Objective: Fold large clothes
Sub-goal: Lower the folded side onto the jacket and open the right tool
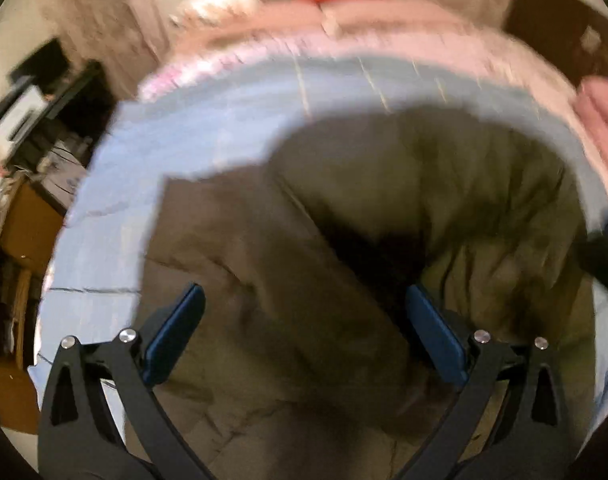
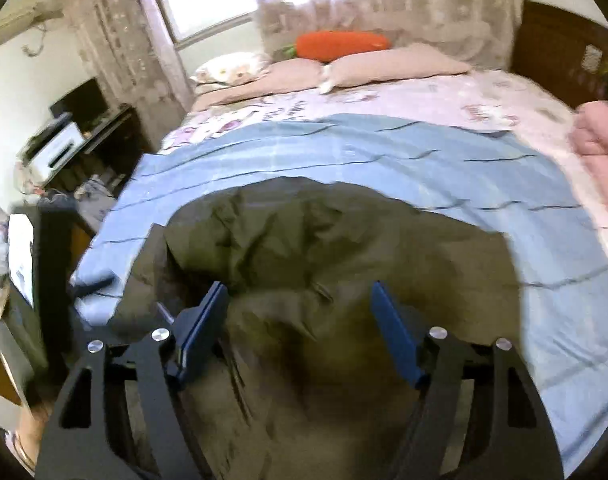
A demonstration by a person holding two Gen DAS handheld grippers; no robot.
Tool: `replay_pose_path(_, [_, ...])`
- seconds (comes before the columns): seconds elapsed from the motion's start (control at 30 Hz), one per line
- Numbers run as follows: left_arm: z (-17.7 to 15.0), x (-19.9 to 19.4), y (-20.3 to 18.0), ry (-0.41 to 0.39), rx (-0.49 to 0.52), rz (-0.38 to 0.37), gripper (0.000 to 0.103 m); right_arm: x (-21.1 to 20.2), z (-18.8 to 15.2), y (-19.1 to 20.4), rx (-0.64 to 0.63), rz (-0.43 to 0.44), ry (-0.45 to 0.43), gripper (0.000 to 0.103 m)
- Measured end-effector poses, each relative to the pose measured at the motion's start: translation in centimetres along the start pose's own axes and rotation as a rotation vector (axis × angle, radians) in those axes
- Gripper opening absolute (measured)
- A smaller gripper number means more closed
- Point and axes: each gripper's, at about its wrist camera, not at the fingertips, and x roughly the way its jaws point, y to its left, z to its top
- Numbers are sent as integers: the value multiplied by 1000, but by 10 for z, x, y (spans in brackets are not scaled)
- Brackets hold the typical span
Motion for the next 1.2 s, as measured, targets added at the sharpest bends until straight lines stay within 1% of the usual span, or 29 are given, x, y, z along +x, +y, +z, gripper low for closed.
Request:
replay_pose_path(0.07, [-5, 23, 5, 74, -5, 22, 101, 34, -8, -4, 3, -27, 69, 75])
replay_pose_path(0.1, [-10, 36, 11, 110, -19, 15, 101, 48, -16, -17, 10, -41, 107, 75])
replay_pose_path(0.13, [-13, 45, 17, 135, -35, -7, 101, 63, -24, -23, 21, -60, 155, 75])
replay_pose_path(0.2, [-17, 55, 27, 154, -57, -41, 101, 80, -34, -34, 53, -74, 217, 75])
replay_pose_path(0.23, [-18, 58, 29, 158, -61, -46, 101, 86, -37, -41, 64, -82, 236, 75])
replay_pose_path(0.3, [-19, 66, 29, 183, -62, -47, 101, 99, -47, -39, 20, -136, 258, 75])
replay_pose_path(0.37, [-21, 70, 24, 199, -37, -16, 101, 110, -55, -27, -72, -205, 277, 76])
replay_pose_path(0.43, [-22, 72, 15, 197, 6, 22, 101, 115, -64, -23, -100, -236, 296, 76])
replay_pose_path(0.5, [-25, 72, 10, 191, 48, 52, 101, 117, -69, -22, -100, -240, 314, 77])
replay_pose_path(0.6, [-26, 65, 12, 180, 56, 66, 101, 111, -68, -22, -93, -231, 335, 77])
replay_pose_path(0.63, [-25, 60, 13, 166, 52, 73, 101, 101, -65, -22, -66, -208, 316, 77])
replay_pose_path(0.67, [-22, 51, 14, 128, 54, 85, 101, 90, -59, -18, -51, -188, 286, 77])
replay_pose_path(0.7, [-22, 45, 14, 97, 62, 97, 101, 74, -53, -15, -40, -168, 227, 77])
replay_pose_path(0.73, [-21, 36, 12, 50, 81, 121, 101, 65, -53, -13, -45, -171, 201, 77])
replay_pose_path(0.77, [-21, 30, 9, 20, 96, 138, 101, 52, -52, -7, -70, -192, 173, 77])
replay_pose_path(0.8, [-21, 24, 6, -17, 121, 160, 101, 48, -54, -2, -87, -203, 165, 77])
replay_pose_path(0.87, [-20, 22, 1, -46, 156, 181, 101, 45, -63, 3, -100, -204, 186, 77])
replay_pose_path(0.93, [-22, 24, -5, -39, 180, 192, 101, 59, -74, 2, -94, -208, 245, 77])
replay_pose_path(1.0, [-23, 28, -9, -13, 189, 194, 101, 72, -83, 0, -105, -222, 279, 77])
replay_pose_path(1.07, [-25, 30, -12, 9, 183, 190, 101, 84, -89, -5, -120, -236, 293, 80])
replay_pose_path(1.2, [-28, 35, -9, 29, 177, 183, 101, 93, -93, -7, -119, -245, 314, 82])
